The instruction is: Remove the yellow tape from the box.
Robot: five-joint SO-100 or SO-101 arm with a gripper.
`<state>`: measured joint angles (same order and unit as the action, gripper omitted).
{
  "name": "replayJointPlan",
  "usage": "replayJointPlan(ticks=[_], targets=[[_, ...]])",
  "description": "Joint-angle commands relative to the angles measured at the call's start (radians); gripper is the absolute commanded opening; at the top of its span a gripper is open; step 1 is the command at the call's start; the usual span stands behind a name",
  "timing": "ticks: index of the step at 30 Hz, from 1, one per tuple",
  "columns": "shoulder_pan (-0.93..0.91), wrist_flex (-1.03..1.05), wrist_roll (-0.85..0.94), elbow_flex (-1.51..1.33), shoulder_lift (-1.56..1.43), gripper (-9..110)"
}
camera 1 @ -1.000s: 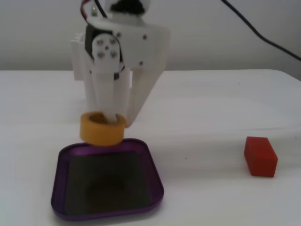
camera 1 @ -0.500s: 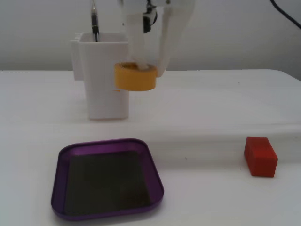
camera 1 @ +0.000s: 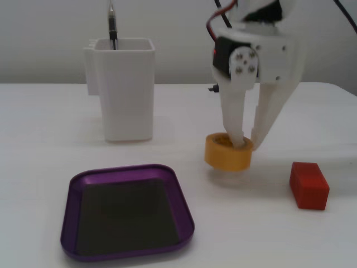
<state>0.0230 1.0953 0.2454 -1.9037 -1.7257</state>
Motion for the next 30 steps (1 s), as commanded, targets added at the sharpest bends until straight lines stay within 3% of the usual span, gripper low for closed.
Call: replayJointPlan(ticks=[1,7,12,18,25,30], targets=[[-0.005,-0.041,0.028,-0.020,-0.066,-1],[-0.005,-0.037,0.031,-0.031,-0.066,1],[-0.003,-0.031,0.031,-0.032,-0.075,11],[-0.014,0.097,0.031,0.020,-0.115,14],[-0.015,0.253,0.020,0.176,-0.430,14],[-0.018,0.242,-0.008,0.051,-0.726,15]])
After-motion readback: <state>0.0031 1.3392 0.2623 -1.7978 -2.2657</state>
